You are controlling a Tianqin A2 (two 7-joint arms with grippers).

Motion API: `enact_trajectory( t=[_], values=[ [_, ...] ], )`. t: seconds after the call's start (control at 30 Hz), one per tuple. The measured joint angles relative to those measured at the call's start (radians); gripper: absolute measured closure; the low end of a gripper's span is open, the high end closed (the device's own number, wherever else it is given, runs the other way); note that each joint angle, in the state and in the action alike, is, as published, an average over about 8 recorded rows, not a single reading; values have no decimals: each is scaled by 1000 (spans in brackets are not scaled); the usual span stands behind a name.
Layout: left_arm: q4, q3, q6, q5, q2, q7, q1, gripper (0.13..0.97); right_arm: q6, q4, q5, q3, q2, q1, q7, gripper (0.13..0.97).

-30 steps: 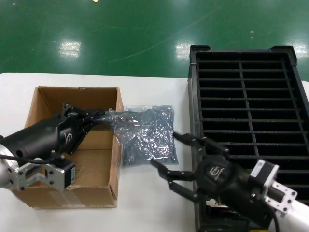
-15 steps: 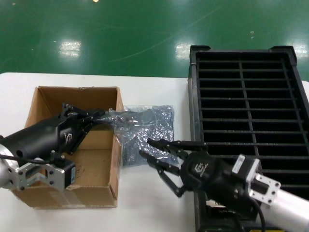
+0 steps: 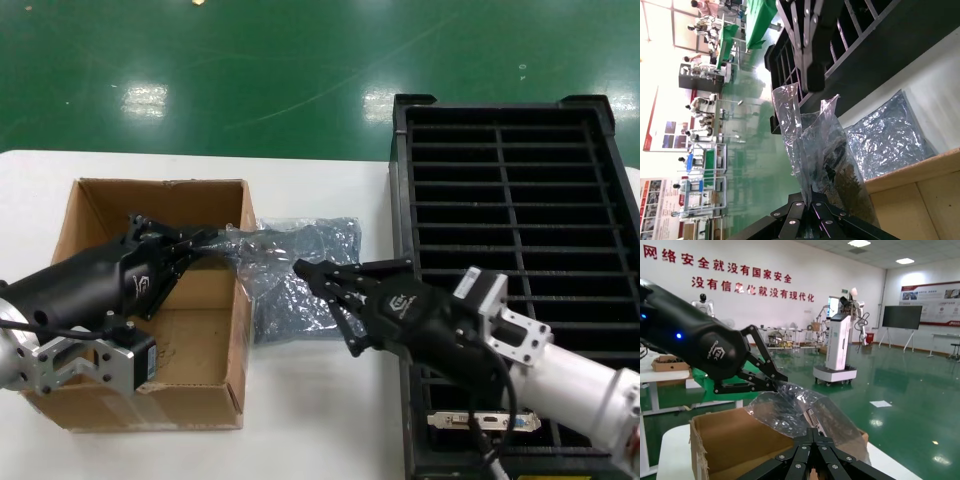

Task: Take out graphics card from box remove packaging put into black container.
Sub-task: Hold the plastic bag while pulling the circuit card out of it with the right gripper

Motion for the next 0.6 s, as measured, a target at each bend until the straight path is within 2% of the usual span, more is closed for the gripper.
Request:
enact_trajectory(
  t=[0.6],
  values=[
    [0,0,0,0,0,0,0,957,-11,-151,-81,-62,-64,162,27,960]
  ],
)
